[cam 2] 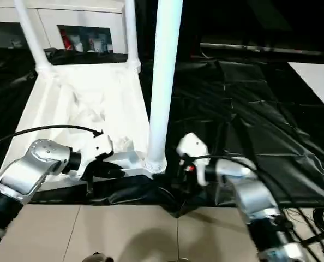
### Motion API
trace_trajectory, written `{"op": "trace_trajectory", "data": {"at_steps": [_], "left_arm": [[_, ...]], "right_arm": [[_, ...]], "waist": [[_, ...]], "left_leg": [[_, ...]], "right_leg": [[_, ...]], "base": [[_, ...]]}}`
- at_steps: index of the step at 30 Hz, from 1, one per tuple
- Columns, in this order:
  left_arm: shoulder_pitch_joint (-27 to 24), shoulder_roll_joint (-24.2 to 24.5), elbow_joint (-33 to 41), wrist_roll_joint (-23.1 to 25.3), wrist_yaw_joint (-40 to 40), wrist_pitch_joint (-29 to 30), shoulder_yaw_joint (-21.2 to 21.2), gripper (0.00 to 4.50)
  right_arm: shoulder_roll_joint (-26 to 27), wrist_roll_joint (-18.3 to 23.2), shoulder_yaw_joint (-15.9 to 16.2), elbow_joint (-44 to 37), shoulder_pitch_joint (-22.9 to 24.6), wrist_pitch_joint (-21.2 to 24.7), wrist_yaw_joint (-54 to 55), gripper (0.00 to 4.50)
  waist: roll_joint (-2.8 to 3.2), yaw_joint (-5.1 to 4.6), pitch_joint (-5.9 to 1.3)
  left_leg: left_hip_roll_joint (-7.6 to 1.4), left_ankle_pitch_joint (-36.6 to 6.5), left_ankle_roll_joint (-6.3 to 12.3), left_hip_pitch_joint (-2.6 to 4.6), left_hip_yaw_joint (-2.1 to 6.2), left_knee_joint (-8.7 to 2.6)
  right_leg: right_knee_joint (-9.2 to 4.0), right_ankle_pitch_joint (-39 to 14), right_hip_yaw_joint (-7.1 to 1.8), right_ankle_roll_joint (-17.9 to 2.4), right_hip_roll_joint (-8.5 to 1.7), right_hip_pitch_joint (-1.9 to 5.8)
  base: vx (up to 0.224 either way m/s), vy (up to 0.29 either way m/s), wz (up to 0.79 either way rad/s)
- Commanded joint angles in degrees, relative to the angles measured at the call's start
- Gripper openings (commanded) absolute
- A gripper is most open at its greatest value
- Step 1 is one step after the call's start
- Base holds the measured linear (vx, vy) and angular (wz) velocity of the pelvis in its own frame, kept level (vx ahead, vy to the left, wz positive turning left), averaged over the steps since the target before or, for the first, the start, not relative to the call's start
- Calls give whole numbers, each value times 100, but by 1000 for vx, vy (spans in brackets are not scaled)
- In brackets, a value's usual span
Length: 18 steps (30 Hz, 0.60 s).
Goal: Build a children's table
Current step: Rotate leg to tighten
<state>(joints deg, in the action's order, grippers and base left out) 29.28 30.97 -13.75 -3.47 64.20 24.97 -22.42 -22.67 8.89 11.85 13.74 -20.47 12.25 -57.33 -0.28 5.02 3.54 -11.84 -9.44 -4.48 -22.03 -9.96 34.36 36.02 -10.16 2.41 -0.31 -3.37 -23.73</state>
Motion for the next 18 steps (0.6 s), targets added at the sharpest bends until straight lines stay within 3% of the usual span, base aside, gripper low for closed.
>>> {"op": "trace_trajectory", "data": {"at_steps": [1, 8, 10, 18], "left_arm": [[-50, -15, -53, 50, -21, 60, -72, 1], [-44, -60, -76, 63, -62, 33, -30, 1], [-34, -70, -97, 75, -68, 16, -22, 0], [3, -94, -169, 103, -93, -23, -5, 0]], "right_arm": [[80, -55, 69, 111, -132, -83, 94, 450], [292, 8, 2, 346, -261, -169, 228, 450], [336, -31, -4, 513, -315, -257, 252, 414], [398, -46, -23, 774, -364, -382, 259, 361]], "waist": [[-34, 30, -399], [-35, 38, -407], [-37, 36, -401], [-42, 38, -399]], "left_leg": [[-95, -1392, 23, 94, 28, -405], [-100, -1343, 21, 100, 23, -407], [-100, -1382, 20, 100, 24, -414], [-97, -1434, 0, 101, 27, -417]], "right_leg": [[-489, -1710, -209, -1033, -390, 265], [-473, -1566, -214, -1046, -390, 266], [-479, -1614, -211, -1036, -391, 266], [-494, -1757, -212, -992, -394, 269]], "base": [[0, 0, 0], [0, 0, 0], [0, 0, 0], [0, 0, 0]]}}
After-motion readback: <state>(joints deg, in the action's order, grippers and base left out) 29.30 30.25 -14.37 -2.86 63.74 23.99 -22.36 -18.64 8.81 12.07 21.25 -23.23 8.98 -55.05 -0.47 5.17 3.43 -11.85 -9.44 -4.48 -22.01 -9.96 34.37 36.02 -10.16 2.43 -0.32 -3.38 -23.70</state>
